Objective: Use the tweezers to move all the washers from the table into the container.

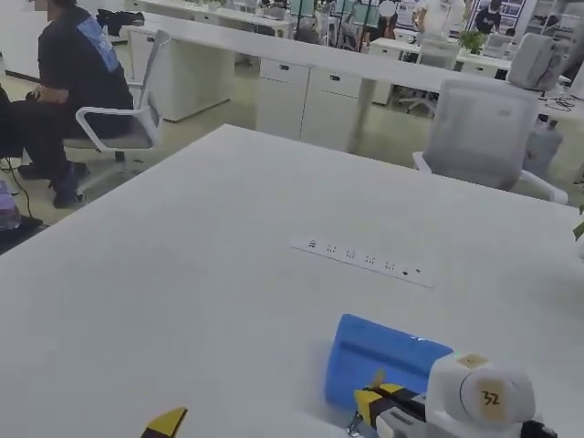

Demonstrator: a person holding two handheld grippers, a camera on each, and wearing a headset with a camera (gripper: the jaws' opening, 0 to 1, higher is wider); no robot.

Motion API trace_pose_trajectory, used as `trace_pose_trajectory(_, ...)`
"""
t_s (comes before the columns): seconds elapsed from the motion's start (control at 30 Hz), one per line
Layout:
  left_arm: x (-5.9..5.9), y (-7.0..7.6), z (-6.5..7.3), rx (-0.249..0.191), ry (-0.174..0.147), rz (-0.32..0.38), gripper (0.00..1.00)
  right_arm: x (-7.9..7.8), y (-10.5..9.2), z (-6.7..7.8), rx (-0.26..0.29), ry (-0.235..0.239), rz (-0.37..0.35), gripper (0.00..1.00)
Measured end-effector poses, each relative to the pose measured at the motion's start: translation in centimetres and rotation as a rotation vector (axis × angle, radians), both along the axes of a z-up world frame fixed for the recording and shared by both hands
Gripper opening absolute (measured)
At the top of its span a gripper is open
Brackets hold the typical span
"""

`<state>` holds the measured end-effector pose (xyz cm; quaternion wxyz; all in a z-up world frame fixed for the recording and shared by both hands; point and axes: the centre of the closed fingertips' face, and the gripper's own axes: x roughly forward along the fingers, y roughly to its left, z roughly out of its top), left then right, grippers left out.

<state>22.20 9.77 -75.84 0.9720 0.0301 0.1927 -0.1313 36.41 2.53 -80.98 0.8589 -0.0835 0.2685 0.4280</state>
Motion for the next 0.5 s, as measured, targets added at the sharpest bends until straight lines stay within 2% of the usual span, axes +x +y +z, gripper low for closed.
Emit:
trace_pose_trajectory(0.33,0.00,0.07,-0.06,0.003,0.002,0.001,0.93,-0.11,-0.19,-0.33,-0.023,-0.018,0.005,0.02)
trace_pose_trajectory(0.5,0.00,0.06,-0.02,0.003,0.001,0.001,0.93,-0.54,-0.36,-0.34,-0.016,0.001,0.002,0.02)
